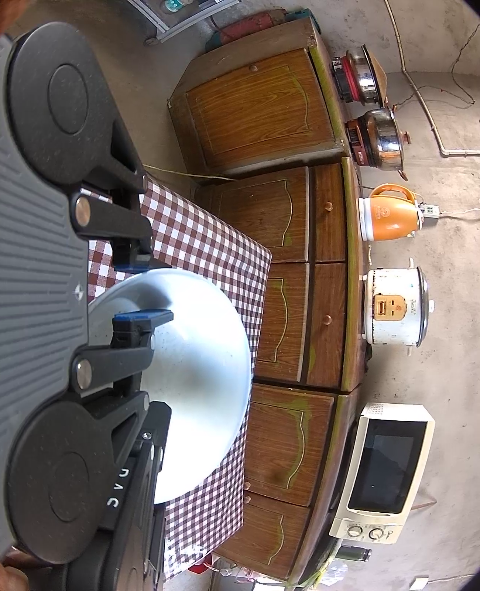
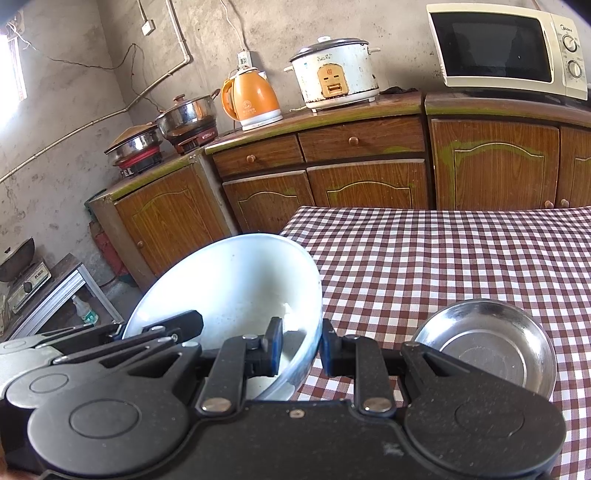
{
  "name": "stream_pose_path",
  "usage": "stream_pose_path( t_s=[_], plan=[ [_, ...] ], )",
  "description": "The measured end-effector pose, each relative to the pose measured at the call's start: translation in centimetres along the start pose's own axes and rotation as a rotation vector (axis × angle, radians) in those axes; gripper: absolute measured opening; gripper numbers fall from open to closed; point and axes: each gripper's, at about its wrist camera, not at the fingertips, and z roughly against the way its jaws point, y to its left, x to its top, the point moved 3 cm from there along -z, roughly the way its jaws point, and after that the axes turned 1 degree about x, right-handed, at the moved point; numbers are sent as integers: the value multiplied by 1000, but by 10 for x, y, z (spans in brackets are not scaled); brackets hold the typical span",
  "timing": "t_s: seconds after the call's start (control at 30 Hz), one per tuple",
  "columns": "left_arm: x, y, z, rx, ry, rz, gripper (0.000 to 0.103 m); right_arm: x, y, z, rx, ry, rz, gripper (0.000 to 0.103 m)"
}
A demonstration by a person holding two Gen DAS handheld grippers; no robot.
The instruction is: Organize plates and bowls
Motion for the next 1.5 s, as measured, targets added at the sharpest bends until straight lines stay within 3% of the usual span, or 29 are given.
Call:
stream_pose_path(
  t_s=[1.5],
  plan=[
    [-22,-3,8,-4,21,4,19,-26,-2,7,-7,17,2,27]
  ],
)
